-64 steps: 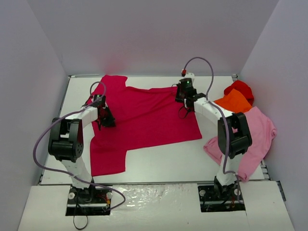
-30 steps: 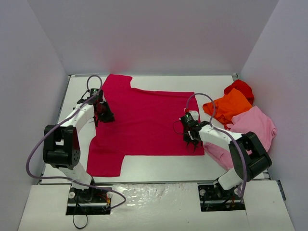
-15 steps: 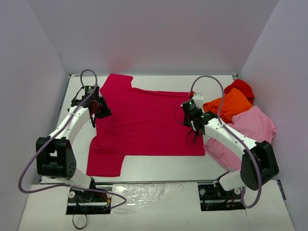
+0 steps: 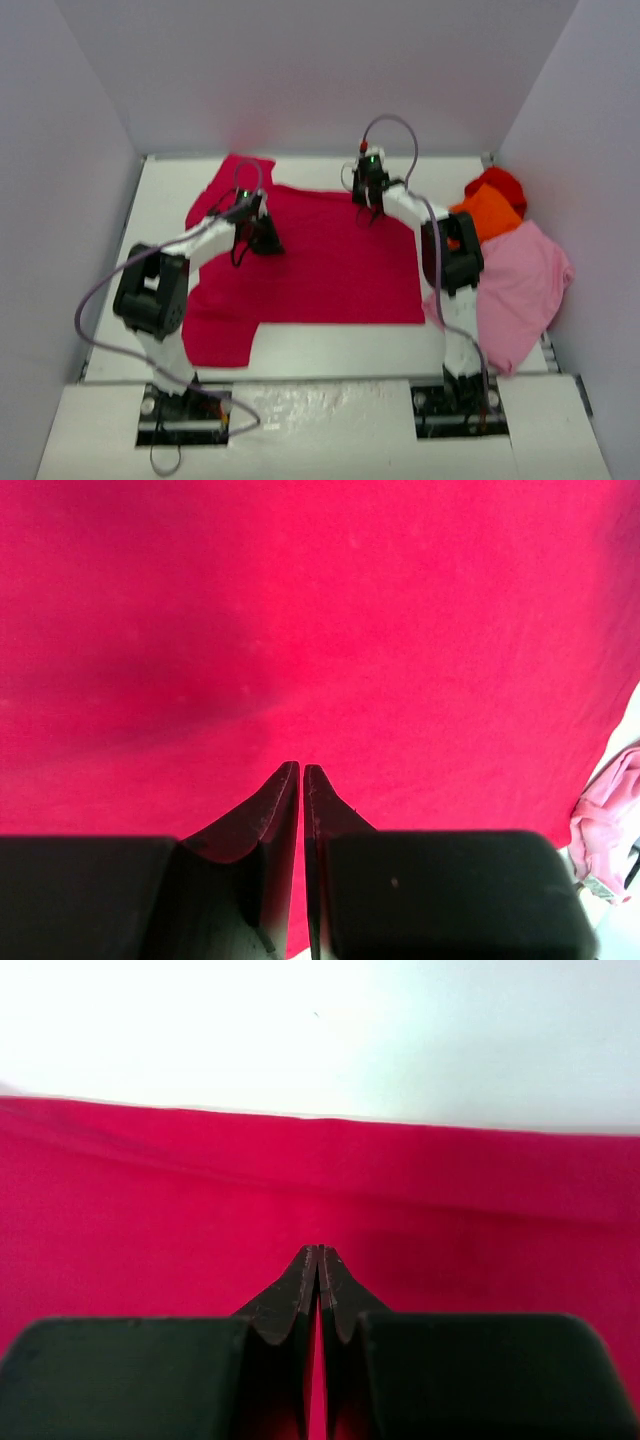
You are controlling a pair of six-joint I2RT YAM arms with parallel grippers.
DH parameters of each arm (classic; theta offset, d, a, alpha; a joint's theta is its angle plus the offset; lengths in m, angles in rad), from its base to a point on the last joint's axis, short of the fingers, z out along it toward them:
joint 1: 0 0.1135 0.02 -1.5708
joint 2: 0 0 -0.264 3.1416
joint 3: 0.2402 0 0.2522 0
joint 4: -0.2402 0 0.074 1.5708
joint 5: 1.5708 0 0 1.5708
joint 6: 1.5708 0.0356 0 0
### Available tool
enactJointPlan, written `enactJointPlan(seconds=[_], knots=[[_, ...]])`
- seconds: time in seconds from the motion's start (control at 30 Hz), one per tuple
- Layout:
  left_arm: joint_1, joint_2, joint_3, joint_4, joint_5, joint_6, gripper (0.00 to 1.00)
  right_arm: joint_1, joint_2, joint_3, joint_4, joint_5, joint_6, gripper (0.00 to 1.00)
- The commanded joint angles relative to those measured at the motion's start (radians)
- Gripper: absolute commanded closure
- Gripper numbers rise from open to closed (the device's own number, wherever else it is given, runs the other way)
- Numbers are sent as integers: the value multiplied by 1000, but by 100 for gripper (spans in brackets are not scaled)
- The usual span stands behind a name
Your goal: Fold and stack the t-shirts
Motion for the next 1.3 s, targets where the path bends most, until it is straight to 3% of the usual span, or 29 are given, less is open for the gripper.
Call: enactJointPlan(seconds=[0.0, 0.43, 0.87, 1.27], knots=[[-21, -17, 66, 113, 25, -30, 95, -16, 106, 206, 10, -106, -101, 100], [-98, 99, 97, 160, 21, -63, 95, -24, 212, 245, -4, -16, -142, 100], [-117, 204, 137, 178, 25, -71, 95, -16, 57, 178, -23, 35, -144, 100], [-126, 215, 172, 152, 24, -57, 95, -31, 143, 230, -120, 5, -107, 100]])
